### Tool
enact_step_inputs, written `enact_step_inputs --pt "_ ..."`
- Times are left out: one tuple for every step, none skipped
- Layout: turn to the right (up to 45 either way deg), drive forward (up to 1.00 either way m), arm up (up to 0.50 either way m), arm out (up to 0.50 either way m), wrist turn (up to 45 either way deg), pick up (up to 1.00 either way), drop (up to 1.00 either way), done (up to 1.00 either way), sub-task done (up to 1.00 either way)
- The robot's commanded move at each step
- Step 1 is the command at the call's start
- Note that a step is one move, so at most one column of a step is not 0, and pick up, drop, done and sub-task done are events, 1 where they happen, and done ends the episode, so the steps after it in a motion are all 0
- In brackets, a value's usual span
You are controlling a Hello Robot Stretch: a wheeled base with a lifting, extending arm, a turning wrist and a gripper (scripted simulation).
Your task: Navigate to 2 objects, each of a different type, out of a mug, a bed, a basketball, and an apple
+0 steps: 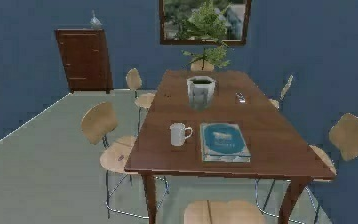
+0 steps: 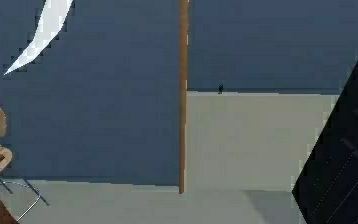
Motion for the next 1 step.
enact_step_inputs --pt "0.0 0.0 0.0 0.0 0.0 0.0 0.0 1.0 0.0"
